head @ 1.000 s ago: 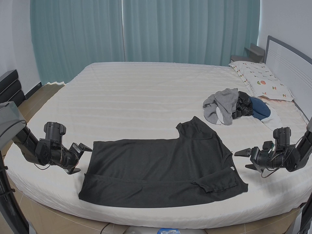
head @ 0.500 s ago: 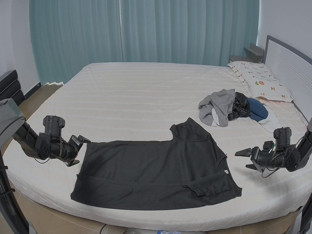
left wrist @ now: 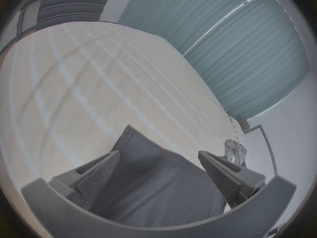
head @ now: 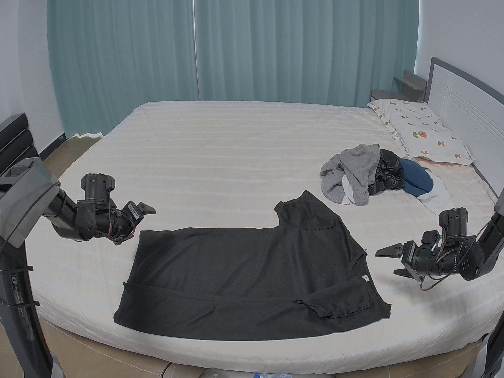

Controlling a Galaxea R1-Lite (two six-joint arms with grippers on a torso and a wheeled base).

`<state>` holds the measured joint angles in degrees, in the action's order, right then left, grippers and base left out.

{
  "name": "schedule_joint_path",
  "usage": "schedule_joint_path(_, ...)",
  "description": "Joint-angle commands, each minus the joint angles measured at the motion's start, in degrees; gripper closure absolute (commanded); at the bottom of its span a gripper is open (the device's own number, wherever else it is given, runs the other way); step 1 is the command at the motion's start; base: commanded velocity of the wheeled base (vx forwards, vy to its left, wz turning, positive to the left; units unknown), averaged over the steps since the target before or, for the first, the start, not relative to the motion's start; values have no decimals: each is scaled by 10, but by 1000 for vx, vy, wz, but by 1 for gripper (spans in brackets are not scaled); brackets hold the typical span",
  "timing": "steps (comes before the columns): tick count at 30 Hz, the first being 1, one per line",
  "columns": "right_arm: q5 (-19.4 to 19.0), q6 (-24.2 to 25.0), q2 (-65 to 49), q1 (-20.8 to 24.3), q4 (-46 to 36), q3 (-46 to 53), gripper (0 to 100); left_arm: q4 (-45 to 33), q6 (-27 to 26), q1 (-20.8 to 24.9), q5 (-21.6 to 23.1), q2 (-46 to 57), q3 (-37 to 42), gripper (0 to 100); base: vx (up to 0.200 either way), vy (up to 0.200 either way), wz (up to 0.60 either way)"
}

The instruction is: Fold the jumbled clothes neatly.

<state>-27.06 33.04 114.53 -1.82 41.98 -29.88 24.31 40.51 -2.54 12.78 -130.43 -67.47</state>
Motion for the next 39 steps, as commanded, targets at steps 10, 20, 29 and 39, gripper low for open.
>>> schedule_joint_path(10,0,1,5,7,33,14,0,120,-15,-10,-1,-142,-71,0,0,0,0)
schedule_joint_path(20,0,3,7,7,33,12,0,148,-13,-16,-1,-135,-49,0,0,0,0)
schedule_joint_path(29,0,4,6,6,34,11,0,151,-12,-12,-2,-113,-25,0,0,0,0)
schedule_joint_path(39,0,4,7,12,34,7,0,145,-14,-16,-1,-145,-59,100,0,0,0)
